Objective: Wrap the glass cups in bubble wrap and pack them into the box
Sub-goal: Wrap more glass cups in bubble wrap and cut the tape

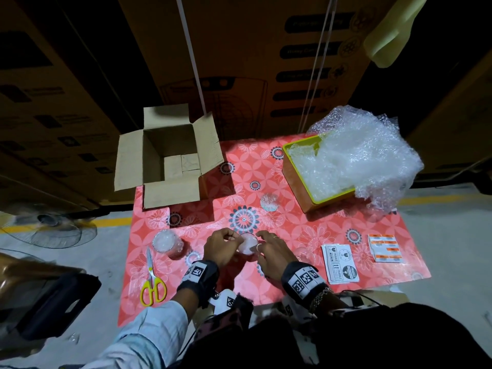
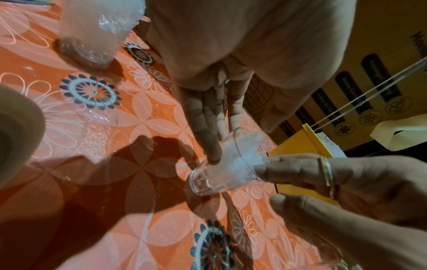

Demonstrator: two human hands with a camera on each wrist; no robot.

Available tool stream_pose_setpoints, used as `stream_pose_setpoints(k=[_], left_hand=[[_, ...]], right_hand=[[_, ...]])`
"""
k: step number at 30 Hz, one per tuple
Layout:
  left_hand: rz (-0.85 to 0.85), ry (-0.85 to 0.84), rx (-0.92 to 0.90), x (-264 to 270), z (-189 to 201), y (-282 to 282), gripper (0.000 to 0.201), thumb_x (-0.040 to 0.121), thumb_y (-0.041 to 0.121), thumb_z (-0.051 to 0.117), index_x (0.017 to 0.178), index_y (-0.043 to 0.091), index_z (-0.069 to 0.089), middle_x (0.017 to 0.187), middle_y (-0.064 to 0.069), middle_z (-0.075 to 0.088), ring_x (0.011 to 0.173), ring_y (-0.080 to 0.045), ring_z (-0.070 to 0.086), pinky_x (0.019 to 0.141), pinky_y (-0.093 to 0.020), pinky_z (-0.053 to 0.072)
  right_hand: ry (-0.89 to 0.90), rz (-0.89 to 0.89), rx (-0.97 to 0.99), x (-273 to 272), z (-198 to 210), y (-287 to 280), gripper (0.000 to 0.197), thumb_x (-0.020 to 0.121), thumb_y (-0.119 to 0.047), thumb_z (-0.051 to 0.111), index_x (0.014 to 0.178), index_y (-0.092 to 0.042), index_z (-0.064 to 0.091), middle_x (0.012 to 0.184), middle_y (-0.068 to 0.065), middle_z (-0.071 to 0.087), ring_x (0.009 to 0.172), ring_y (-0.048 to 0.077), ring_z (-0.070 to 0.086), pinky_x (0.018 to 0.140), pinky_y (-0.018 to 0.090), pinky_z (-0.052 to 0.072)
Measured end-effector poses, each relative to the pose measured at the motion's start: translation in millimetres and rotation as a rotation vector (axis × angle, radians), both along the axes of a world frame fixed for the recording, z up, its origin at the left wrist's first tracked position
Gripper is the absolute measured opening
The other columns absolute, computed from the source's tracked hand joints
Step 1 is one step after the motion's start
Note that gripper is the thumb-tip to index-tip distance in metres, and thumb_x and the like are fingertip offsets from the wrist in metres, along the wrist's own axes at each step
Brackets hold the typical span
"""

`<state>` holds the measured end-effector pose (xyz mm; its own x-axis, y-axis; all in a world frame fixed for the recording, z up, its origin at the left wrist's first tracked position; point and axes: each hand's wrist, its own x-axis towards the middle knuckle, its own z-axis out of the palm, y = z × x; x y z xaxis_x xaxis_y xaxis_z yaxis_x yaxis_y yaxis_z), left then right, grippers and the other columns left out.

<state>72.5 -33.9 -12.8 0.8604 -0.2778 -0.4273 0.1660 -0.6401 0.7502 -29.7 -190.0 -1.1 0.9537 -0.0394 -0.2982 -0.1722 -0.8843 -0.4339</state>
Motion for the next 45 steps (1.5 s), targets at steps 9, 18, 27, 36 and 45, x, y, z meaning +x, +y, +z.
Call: stream_pose_setpoints(k=[9,18,27,36,45], left_hand=[[-0.147,-0.181,0.051,4.4,-8.4,-2.8,0.017,0.091,0.017,0.073,0.081,0.011,0.061,0.074,0.000,0.067,0.074,-0.024,0.064,0.071,-0.038,0.051],[-0.037,-0.023,-0.020,-3.7,-8.6,-5.6,0.010,0.089,0.017,0.072,0.089,0.023,0.064,0.075,-0.001,0.072,0.071,-0.021,0.071,0.072,-0.037,0.058],[0.059,0.138,-0.156,7.9,-55.4,14.5,0.019,0.068,0.038,0.075,0.079,0.024,0.069,0.078,-0.002,0.077,0.074,-0.027,0.077,0.072,-0.051,0.064],[0.061,0.060,-0.118,5.1,-6.2,11.4,0.011,0.083,0.019,0.077,0.086,0.015,0.067,0.077,0.000,0.074,0.073,-0.020,0.073,0.071,-0.037,0.061],[0.142,0.072,-0.267,16.8,13.3,24.1,0.018,0.074,0.028,0.081,0.085,0.026,0.066,0.076,-0.001,0.072,0.068,-0.019,0.076,0.078,-0.050,0.061]], right_hand=[[0.040,0.018,-0.119,-4.8,-2.2,4.3,0.046,0.096,-0.006,0.053,0.137,-0.024,0.062,0.157,0.007,0.037,0.138,0.031,0.042,0.114,0.049,0.036],[0.103,-0.061,0.055,7.0,-5.1,3.8,0.049,0.097,0.001,0.047,0.145,-0.007,0.050,0.153,0.007,0.037,0.133,0.031,0.047,0.111,0.040,0.042],[-0.070,-0.497,0.403,3.7,-7.3,7.8,0.040,0.089,0.005,0.058,0.119,-0.021,0.065,0.105,-0.005,0.068,0.087,0.010,0.065,0.066,0.007,0.046],[-0.035,-0.550,0.428,21.8,-3.9,14.5,0.054,0.090,0.013,0.044,0.136,-0.011,0.061,0.124,0.005,0.069,0.103,0.010,0.059,0.072,-0.005,0.036],[-0.210,-0.748,0.675,-22.7,36.4,-36.5,0.035,0.092,0.004,0.065,0.107,-0.028,0.069,0.099,0.009,0.068,0.087,0.029,0.068,0.073,0.053,0.063]])
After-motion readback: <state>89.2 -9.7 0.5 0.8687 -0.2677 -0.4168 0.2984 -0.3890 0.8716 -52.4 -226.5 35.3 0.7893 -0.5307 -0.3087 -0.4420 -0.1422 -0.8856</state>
